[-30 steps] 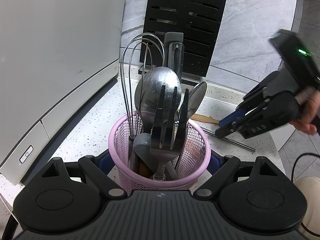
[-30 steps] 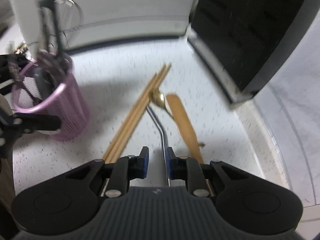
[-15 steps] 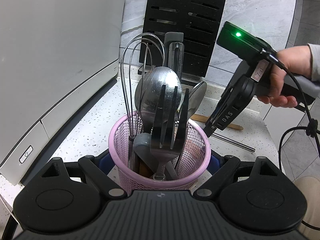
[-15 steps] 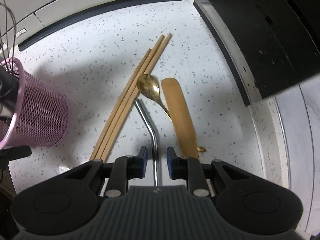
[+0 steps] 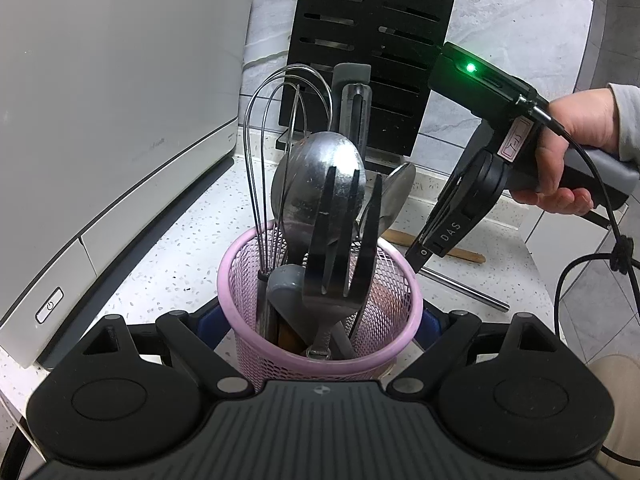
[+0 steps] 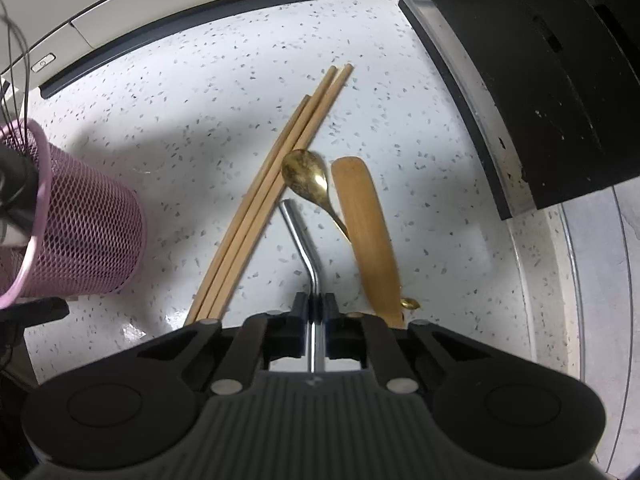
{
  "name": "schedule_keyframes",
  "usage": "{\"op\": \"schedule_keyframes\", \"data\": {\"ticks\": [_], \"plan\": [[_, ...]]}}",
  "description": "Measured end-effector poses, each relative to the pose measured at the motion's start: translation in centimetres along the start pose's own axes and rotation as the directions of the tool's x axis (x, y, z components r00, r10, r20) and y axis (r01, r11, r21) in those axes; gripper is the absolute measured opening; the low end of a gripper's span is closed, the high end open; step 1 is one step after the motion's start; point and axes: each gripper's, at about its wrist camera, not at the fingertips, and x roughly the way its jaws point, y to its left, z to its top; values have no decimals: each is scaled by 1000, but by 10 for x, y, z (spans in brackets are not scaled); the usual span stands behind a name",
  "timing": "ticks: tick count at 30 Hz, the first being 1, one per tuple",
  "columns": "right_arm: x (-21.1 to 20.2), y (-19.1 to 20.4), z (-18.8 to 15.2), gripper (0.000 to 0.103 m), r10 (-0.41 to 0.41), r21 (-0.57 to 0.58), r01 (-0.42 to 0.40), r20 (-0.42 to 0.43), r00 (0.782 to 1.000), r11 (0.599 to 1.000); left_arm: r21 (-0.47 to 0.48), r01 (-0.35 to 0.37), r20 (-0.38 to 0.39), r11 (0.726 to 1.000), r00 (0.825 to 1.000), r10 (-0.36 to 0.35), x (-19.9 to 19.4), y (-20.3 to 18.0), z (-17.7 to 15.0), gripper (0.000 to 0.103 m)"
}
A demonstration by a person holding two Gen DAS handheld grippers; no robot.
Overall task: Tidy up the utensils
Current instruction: 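Close the right gripper on the bent metal straw, then lift the metal straw with the right gripper toward the pink cup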
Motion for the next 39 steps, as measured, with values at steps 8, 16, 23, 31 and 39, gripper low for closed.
{"op": "schedule_keyframes", "data": {"ticks": [8,16,23,31,39], "plan": [[-9,5,-22,3,-21,31,18,76,997,999,6,-1,-9,1000,1000,1,1,0,2,103],[-29,-9,-43,3,-3,87,-13,173,985,996,7,-1,-10,1000,1000,1,2,0,3,103],[-63,-5,-62,3,5,113,-42,304,953,993,8,-2,-11,1000,1000,2,3,-1,3,103],[-92,2,-83,2,27,139,-96,434,901,986,9,-1,-12,1000,1000,1,3,0,3,103],[-113,11,-94,2,37,129,-120,515,856,984,9,-1,-12,1000,1000,1,3,0,3,103]]}}
